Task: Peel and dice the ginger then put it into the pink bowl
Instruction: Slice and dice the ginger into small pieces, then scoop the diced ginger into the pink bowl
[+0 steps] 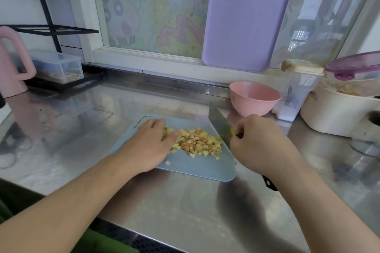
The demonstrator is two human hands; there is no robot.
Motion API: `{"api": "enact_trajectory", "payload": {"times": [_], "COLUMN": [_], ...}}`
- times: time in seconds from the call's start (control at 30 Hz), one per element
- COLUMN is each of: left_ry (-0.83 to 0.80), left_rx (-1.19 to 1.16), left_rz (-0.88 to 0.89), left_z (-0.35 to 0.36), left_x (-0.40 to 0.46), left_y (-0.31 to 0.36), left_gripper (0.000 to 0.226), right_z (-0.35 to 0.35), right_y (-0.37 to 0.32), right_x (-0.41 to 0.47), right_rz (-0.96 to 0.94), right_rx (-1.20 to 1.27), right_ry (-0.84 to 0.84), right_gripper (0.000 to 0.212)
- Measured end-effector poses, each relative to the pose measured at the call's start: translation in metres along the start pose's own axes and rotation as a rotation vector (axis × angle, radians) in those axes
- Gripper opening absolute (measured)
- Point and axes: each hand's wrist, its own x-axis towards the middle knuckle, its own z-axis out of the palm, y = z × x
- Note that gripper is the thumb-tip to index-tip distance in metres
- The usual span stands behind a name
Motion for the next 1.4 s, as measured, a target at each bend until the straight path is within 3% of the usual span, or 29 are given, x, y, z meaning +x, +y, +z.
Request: {"api": "enact_trajectory", "payload": {"times": [0.2, 0.3, 0.4, 0.6, 0.8, 1.13, 1.4], "left_ry": [-0.104, -0.103, -0.075, 0.253, 0.291, 0.277, 0.239], "left_rx": [0.026, 0.028, -0.089, -0.309, -0.286, -0.172, -0.144], "left_rz": [0.047, 0.065, 0.067, -0.011, -0.054, 0.018, -0.013], "left_z": [0.003, 0.006, 0.006, 0.003, 0.005, 0.01, 0.014], "left_x": [-0.004, -0.004, -0.002, 0.011, 0.016, 0.01, 0.009], "left_y": [0.01, 0.015, 0.015, 0.006, -0.002, 0.006, 0.011], "left_gripper": [0.092, 0.093, 0.08, 0.037, 0.025, 0.028, 0.036], "right_z": [0.007, 0.004, -0.005, -0.014, -0.016, -0.021, -0.015], "right_y": [-0.01, -0.012, -0.008, 0.005, 0.016, 0.028, -0.001], "right_x": [-0.004, -0.004, -0.001, 0.007, 0.011, 0.015, 0.002], "right_rz": [-0.087, -0.075, 0.008, 0.167, 0.236, 0.24, 0.058], "right_rx": [0.039, 0.137, 0.273, 0.42, 0.497, 0.335, 0.249], "right_ry": [-0.047, -0.072, -0.083, -0.094, -0.167, -0.087, -0.16], "right_gripper": [0.017, 0.02, 0.019, 0.017, 0.019, 0.023, 0.017]}}
